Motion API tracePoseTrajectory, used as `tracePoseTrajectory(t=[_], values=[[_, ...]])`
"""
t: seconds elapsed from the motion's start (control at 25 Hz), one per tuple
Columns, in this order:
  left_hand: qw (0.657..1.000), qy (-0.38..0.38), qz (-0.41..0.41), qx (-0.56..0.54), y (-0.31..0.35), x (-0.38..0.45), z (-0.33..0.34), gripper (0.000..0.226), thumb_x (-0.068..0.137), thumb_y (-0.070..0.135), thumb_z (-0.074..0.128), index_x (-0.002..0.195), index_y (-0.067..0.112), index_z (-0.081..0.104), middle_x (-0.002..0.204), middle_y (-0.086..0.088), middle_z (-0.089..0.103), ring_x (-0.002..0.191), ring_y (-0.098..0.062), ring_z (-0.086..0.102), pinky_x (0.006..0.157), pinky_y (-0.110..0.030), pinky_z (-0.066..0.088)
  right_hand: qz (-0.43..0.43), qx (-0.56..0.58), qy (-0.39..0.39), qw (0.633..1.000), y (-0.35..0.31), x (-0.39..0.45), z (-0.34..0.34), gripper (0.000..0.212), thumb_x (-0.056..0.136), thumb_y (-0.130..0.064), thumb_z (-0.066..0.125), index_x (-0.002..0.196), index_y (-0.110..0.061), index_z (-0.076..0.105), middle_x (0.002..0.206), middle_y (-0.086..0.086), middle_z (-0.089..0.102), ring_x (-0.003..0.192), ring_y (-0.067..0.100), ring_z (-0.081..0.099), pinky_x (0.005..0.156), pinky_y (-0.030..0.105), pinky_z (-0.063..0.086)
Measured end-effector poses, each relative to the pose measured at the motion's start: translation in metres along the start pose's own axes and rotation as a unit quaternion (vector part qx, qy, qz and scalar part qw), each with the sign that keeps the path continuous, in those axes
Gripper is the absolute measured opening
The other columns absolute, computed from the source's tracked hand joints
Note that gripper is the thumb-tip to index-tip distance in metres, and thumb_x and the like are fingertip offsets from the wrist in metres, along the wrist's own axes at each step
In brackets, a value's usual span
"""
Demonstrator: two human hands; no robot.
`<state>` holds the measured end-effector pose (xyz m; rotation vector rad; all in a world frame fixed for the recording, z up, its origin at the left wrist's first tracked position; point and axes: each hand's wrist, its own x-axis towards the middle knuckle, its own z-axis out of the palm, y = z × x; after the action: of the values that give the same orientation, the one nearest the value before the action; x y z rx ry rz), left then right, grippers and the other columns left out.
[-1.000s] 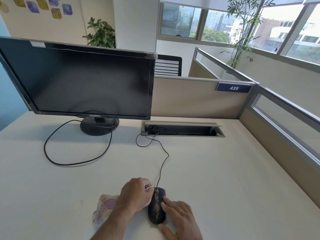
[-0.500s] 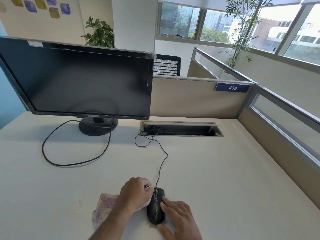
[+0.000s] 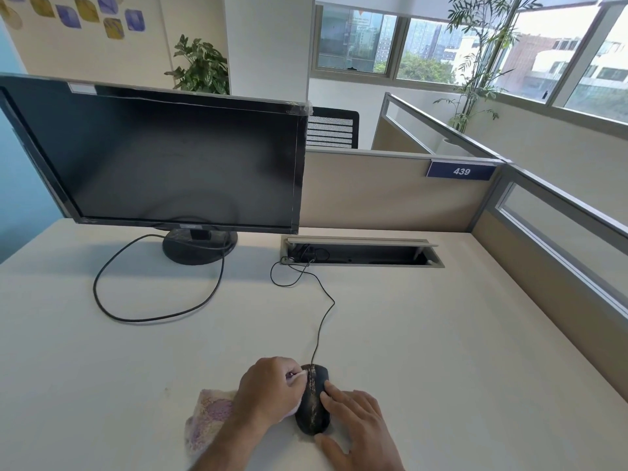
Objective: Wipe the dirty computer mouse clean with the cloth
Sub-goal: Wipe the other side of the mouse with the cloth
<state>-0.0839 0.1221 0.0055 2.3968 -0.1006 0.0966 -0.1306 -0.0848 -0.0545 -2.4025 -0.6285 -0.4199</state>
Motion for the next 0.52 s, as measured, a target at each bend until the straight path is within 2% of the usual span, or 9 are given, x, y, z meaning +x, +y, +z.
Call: tracePoseTrajectory(t=[0.16, 0.28, 0.4, 0.52], values=[[0.999, -0.006, 0.021, -0.037, -0.001, -0.006, 0.002, 0.021, 0.076, 0.048, 0.060, 0.073, 0.030, 0.072, 0.061, 0.017, 0.068, 0.061, -0.006, 0.063, 0.056, -0.025, 0.053, 0.000, -0.001, -0.001, 1.000, -0.001, 0.000, -0.001, 0.058, 0.060, -0.036, 0.087, 0.114, -0.017, 0.074, 0.134, -0.003, 0.063, 0.108, 0.010, 0.066, 0.095, 0.030, 0.042], [0.999, 0.015, 0.036, -0.007, -0.002, -0.011, 0.002, 0.021, 0.078, 0.047, 0.059, 0.075, 0.029, 0.070, 0.061, 0.015, 0.067, 0.062, -0.008, 0.061, 0.058, -0.025, 0.053, -0.001, 0.000, 0.000, 1.000, -0.002, 0.000, -0.001, 0.058, 0.060, -0.035, 0.088, 0.114, -0.017, 0.074, 0.135, -0.004, 0.063, 0.108, 0.010, 0.065, 0.095, 0.031, 0.043], [0.997, -0.008, 0.032, -0.063, -0.004, -0.017, 0.001, 0.021, 0.076, 0.047, 0.061, 0.076, 0.030, 0.072, 0.062, 0.015, 0.069, 0.061, -0.008, 0.063, 0.059, -0.027, 0.054, 0.001, 0.002, -0.001, 1.000, -0.001, 0.000, -0.002, 0.059, 0.060, -0.035, 0.089, 0.115, -0.017, 0.074, 0.135, -0.003, 0.063, 0.109, 0.010, 0.065, 0.095, 0.032, 0.044], [0.997, 0.018, 0.061, -0.053, -0.009, -0.025, 0.000, 0.018, 0.078, 0.045, 0.064, 0.077, 0.029, 0.071, 0.060, 0.015, 0.066, 0.061, -0.008, 0.061, 0.059, -0.029, 0.053, -0.001, 0.000, -0.005, 1.000, -0.001, 0.000, -0.001, 0.058, 0.062, -0.035, 0.088, 0.115, -0.017, 0.074, 0.136, -0.003, 0.062, 0.110, 0.011, 0.065, 0.095, 0.033, 0.044]])
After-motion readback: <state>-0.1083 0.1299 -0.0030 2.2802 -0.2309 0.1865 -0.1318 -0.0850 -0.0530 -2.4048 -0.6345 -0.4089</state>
